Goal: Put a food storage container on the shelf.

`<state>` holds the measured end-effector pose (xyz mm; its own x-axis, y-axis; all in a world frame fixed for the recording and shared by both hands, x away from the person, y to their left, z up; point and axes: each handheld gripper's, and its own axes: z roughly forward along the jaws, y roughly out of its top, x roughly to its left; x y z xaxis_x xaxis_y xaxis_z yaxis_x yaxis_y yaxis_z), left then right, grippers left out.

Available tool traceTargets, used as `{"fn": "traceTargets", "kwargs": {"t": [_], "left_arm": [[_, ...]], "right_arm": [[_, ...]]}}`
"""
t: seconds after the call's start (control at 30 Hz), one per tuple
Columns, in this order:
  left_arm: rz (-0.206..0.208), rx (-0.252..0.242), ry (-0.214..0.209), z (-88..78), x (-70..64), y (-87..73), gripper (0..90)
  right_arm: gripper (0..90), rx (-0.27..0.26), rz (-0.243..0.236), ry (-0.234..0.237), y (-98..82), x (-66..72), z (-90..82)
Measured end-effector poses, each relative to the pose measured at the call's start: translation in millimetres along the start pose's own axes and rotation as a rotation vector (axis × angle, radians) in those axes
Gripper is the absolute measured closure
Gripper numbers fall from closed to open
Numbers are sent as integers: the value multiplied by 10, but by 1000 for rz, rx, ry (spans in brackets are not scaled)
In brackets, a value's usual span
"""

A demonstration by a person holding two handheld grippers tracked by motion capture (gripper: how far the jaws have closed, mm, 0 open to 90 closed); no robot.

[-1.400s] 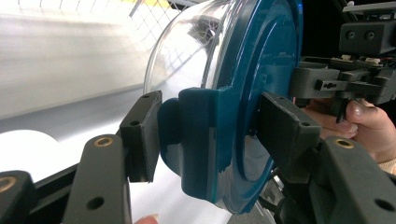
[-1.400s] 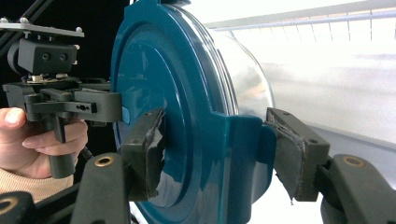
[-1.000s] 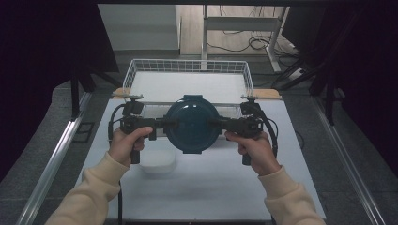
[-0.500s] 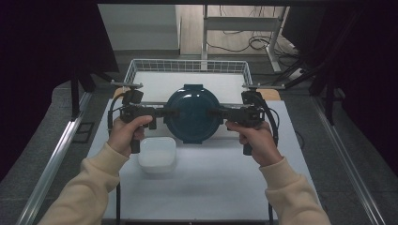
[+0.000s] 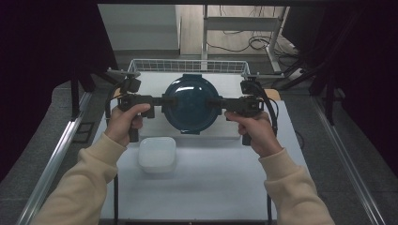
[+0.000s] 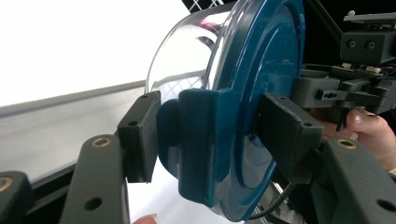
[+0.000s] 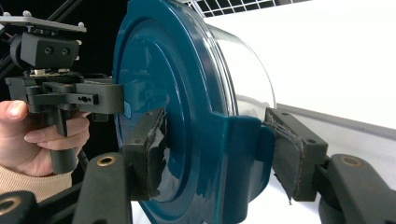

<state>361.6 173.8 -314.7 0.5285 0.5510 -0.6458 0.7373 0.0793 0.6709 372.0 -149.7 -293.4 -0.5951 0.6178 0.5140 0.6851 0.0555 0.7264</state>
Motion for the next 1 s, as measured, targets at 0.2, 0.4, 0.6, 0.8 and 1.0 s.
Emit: {"fn": "traceTargets", "kwargs": {"t": [0.2,0.4,0.6,0.8,1.0], "left_arm": [[-7,-4,-12,-5,25,117,407],[-5,-11,-9,-10,19,261,406],[-6,-12,0,19,23,435,406],[-9,-16,0,44,107,574,405],[-41,-22,2,82,243,673,404]], "right_arm": [[407,1,-9,-10,117,12,17],[408,-4,-11,-10,262,22,18],[408,-13,2,-1,400,-29,38],[410,-4,5,-2,557,-85,102],[412,10,13,5,687,-173,226]]}}
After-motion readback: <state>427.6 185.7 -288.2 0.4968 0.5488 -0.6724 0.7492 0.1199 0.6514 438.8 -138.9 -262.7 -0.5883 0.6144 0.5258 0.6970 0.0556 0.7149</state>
